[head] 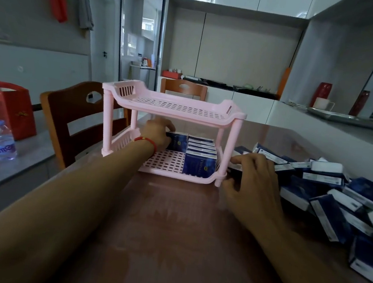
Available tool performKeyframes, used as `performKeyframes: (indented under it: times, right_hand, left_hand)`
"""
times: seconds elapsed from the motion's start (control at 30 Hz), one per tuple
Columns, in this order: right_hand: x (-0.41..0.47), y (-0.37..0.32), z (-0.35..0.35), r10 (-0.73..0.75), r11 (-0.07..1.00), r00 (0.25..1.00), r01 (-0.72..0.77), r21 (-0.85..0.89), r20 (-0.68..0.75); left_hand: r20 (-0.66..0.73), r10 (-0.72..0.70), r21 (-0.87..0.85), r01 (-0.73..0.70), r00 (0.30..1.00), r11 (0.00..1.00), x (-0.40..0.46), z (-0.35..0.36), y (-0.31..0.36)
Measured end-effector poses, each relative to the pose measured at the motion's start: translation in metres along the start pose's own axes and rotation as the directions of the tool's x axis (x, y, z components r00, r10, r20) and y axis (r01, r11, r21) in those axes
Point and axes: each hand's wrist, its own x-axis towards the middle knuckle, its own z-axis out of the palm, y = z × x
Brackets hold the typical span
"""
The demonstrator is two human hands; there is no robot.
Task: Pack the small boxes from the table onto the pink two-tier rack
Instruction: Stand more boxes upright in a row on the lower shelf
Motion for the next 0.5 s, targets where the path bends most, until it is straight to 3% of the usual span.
performKeyframes:
  times: [0.37, 0.5]
  right_hand:
    - [-0.001, 0.001, -0.001, -0.012, 0.999, 0.999, 0.014, 0.048, -0.038]
    - [-0.003, 0.003, -0.001, -0.023, 0.999, 0.998, 0.026, 0.042, -0.055]
  left_hand:
    - [0.086, -0.104, -0.102, 0.113, 0.991, 0.988, 0.001, -0.004, -0.006]
    - [0.064, -0.126, -0.059, 0.13, 0.99, 0.99, -0.008, -0.014, 0.004]
